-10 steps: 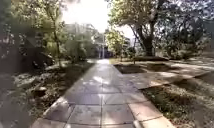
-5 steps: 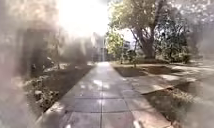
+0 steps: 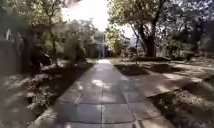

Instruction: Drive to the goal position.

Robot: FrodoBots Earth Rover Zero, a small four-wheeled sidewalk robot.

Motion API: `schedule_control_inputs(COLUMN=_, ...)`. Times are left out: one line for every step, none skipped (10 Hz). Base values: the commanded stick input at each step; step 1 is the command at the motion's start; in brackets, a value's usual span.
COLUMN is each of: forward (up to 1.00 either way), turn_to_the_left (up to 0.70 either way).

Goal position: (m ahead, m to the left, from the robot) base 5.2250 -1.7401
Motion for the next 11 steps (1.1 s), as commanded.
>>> schedule_control_inputs(forward=0.5, turn_to_the_left=0.0)
schedule_control_inputs(forward=0.5, turn_to_the_left=0.0)
schedule_control_inputs(forward=0.5, turn_to_the_left=0.0)
schedule_control_inputs(forward=0.5, turn_to_the_left=0.0)
schedule_control_inputs(forward=0.5, turn_to_the_left=0.0)
schedule_control_inputs(forward=0.5, turn_to_the_left=0.0)
schedule_control_inputs(forward=0.5, turn_to_the_left=0.0)
schedule_control_inputs(forward=0.5, turn_to_the_left=0.0)
schedule_control_inputs(forward=0.5, turn_to_the_left=0.0)
schedule_control_inputs(forward=0.5, turn_to_the_left=0.0)
schedule_control_inputs(forward=0.5, turn_to_the_left=0.0)
